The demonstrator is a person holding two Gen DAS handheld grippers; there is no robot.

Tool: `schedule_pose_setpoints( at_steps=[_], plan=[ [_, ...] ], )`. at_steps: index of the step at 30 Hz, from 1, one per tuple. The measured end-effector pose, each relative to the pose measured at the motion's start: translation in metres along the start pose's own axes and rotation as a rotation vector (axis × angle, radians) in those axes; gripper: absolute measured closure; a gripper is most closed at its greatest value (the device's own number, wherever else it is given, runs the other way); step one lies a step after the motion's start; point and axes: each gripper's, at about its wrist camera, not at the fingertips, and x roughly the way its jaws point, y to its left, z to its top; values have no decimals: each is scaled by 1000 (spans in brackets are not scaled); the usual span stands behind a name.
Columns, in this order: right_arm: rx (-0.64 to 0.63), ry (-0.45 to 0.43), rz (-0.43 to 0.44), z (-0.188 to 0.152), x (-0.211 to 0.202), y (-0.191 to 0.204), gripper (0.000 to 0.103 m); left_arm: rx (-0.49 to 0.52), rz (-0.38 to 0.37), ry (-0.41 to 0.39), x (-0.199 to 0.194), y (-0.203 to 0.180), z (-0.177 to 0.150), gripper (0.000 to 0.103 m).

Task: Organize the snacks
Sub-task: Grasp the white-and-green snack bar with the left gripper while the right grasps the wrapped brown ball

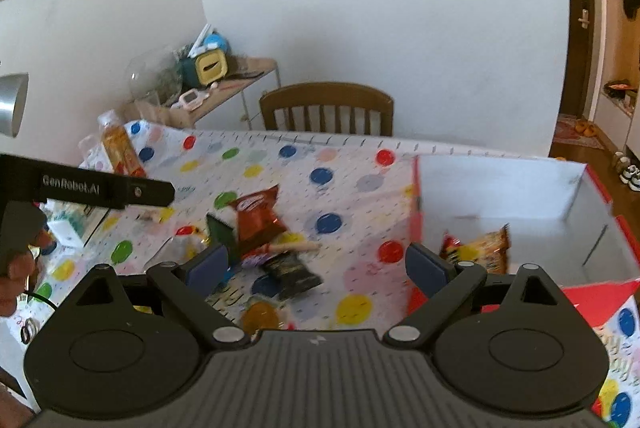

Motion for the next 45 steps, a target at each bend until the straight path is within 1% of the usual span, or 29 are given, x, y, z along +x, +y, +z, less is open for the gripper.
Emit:
schedule_pose_setpoints(
  at_steps=[6, 11, 16, 22, 25, 27, 29, 30, 31, 32, 34, 37, 38, 42, 44, 45],
  plan=[
    [-6, 42, -5, -16, 23, 27, 7, -39, 64, 23, 6, 48, -11, 0],
    [-19, 84, -11, -23, 45, 44, 7, -57, 119, 57, 20, 78, -21, 0],
    [-19, 114, -24, -30, 65, 51, 7, -71, 132, 106, 37, 100, -30, 1],
    [24, 191, -50, -43, 92, 50, 7, -76, 145, 178, 64, 113, -42, 2],
    [49, 217, -67, -47, 105, 47, 7, -95, 140, 216, 78, 119, -48, 5],
    [61, 229, -69, -50, 112, 46, 7, -122, 131, 244, 87, 124, -51, 9],
    [69, 236, -73, -51, 119, 46, 8, -149, 115, 272, 96, 127, -53, 17],
    [69, 239, -75, -52, 122, 46, 11, -158, 110, 283, 100, 128, -54, 18],
    [66, 244, -74, -51, 125, 47, 17, -164, 106, 292, 103, 129, -56, 19],
    [62, 253, -72, -52, 128, 48, 20, -169, 104, 298, 106, 130, -56, 21],
    [54, 268, -70, -53, 135, 50, 24, -177, 92, 312, 113, 132, -58, 24],
    [37, 287, -68, -54, 144, 53, 39, -190, 74, 331, 121, 132, -59, 28],
    [36, 294, -65, -55, 146, 54, 41, -192, 65, 334, 123, 132, -59, 30],
    [25, 306, -56, -56, 153, 57, 43, -187, 34, 346, 131, 130, -60, 37],
    [18, 314, -53, -58, 157, 58, 49, -192, 18, 358, 135, 130, -61, 45],
    [18, 318, -50, -58, 158, 59, 50, -198, 11, 364, 136, 130, -61, 47]
  ],
)
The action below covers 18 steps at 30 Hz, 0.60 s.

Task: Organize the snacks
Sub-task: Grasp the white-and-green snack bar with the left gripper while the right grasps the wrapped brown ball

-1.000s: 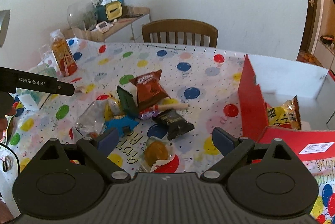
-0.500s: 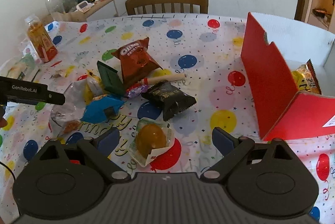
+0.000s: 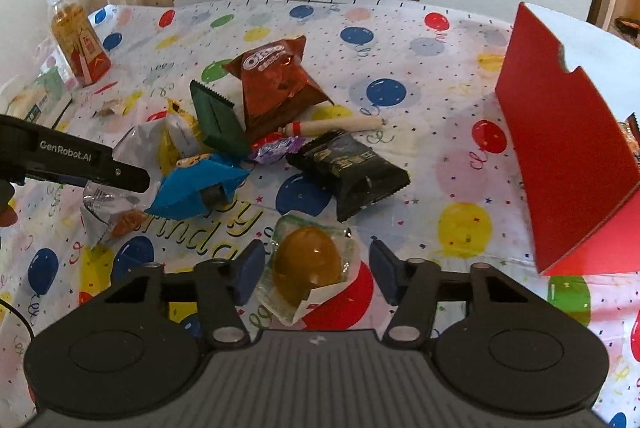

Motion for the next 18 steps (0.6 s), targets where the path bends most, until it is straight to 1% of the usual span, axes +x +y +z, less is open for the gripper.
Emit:
schedule_pose_setpoints(
  at_steps=[3, 5, 6, 7, 8, 10, 18],
  plan=[
    [-1, 6, 9, 0, 2, 2, 58, -12, -6, 6, 3, 3, 0, 54],
    [-4, 7, 19, 0, 3, 3, 65, -17, -6, 6, 3, 6, 1, 61],
    [-9, 6, 19, 0, 3, 4, 66, -20, -5, 4, 3, 7, 0, 64],
    [-18, 2, 11, 0, 3, 6, 67, -23, -2, 3, 3, 8, 0, 70],
    [-23, 2, 7, 0, 3, 7, 67, -27, -6, 2, 2, 10, 0, 73],
    [-24, 2, 4, -1, 2, 8, 67, -43, -16, -7, 0, 14, -1, 77],
    [-16, 2, 0, -4, -4, 7, 68, -38, -21, -33, -9, 15, -4, 85]
  ],
)
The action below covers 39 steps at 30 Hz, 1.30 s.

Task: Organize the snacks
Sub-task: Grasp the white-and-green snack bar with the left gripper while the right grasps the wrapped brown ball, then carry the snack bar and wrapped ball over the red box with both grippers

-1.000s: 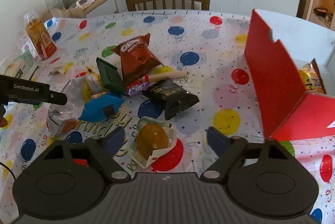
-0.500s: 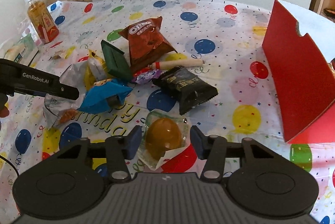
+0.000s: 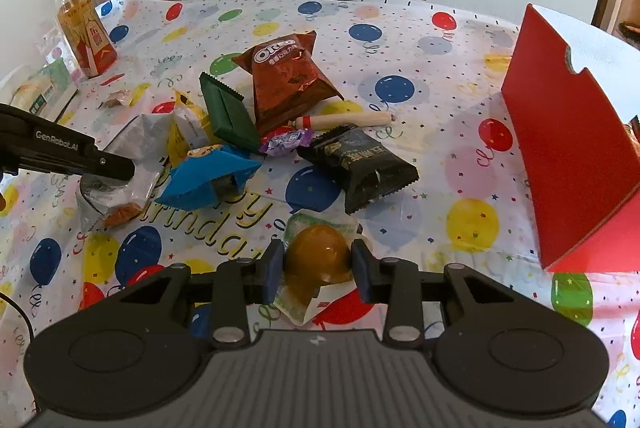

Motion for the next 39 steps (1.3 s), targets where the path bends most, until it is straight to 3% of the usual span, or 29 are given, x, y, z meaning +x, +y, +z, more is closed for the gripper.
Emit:
schedule_pose_setpoints(
  at_steps=[22, 39],
  plan=[
    [7, -85, 65, 1, -78, -2, 68, -28, -60, -43, -58, -12, -13, 89],
    [-19, -231, 32, 29, -141, -50, 68, 78, -127, -114, -97, -94, -6, 89]
  ],
)
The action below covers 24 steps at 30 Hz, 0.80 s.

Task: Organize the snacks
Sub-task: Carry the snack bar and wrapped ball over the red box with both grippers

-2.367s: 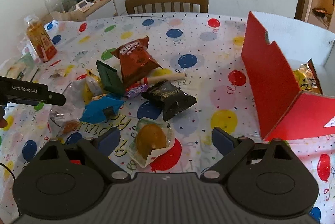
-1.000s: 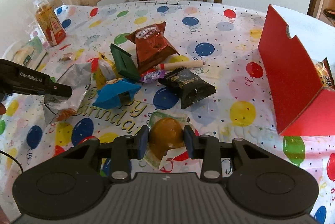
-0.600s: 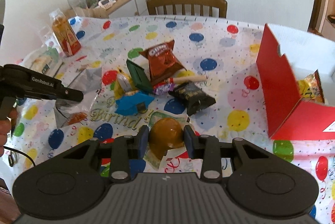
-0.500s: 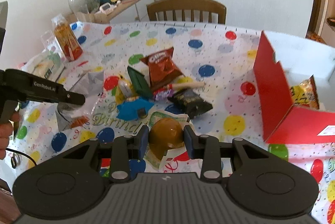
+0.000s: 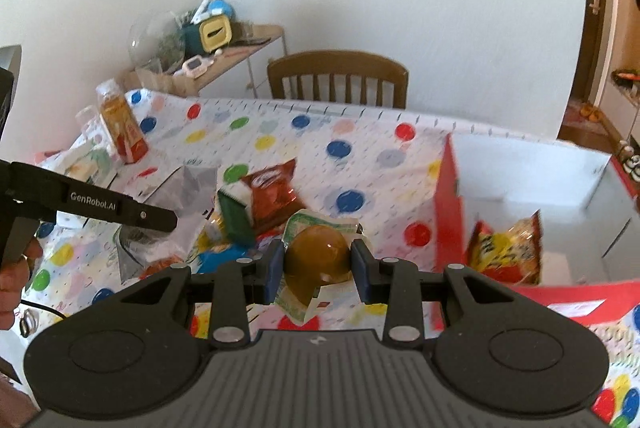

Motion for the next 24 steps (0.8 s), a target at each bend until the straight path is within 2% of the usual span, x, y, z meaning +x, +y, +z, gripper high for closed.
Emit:
schedule_pose_setpoints(
  at_steps=[12, 24],
  plan=[
    [23, -56, -70, 16, -17, -77, 68, 126, -53, -36, 9, -95, 19, 88],
    [52, -46, -145, 17, -20, -169, 68, 222, -84, -19, 49, -194, 31, 89]
  ],
)
